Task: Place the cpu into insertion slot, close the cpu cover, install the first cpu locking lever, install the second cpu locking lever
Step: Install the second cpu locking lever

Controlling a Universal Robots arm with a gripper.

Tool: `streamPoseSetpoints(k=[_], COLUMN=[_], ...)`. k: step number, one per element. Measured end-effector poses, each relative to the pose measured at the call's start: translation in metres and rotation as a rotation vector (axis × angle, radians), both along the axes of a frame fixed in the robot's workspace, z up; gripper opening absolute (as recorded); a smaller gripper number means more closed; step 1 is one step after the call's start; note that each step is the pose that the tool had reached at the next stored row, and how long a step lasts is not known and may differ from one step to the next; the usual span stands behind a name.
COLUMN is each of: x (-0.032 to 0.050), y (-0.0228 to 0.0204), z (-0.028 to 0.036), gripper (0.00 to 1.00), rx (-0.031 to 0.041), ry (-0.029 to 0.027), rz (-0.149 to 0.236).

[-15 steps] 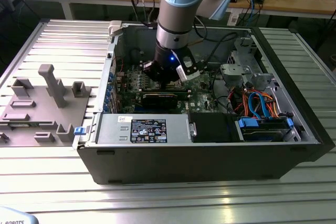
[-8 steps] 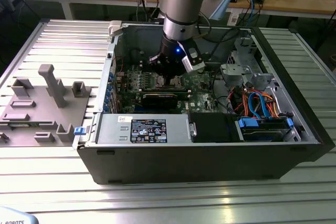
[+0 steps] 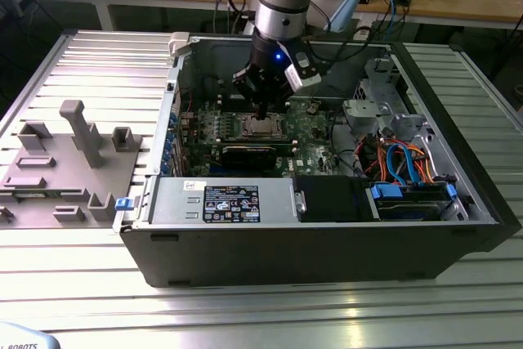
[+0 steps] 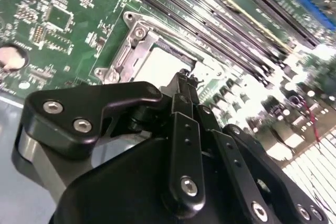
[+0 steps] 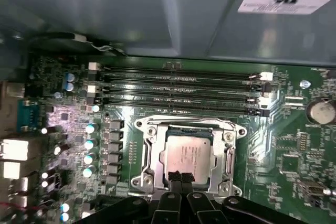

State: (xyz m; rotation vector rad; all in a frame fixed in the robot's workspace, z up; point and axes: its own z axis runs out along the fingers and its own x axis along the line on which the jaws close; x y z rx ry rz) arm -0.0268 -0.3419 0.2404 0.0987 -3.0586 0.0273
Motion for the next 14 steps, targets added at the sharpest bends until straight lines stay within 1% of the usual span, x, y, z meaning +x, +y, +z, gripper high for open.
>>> streamPoseSetpoints(k=[3,4,5,7,14], x=[0.0000,0.0000,0.0000,0.0000,0.0000], y=[0.0000,0.0000,0.0000,0.0000,0.0000], z=[0.0151,0.0190,0.0215,0.0232,0.0235], gripper=[0.11,0.11,0.11,0.11,0.11], rx=[-0.0001,-0.0001,-0.0001,0.0000,0.0000], ry=[0.0000,0.0000,0.0001,0.0000,0.0001], rz=[0.000,0.000,0.000,0.000,0.000])
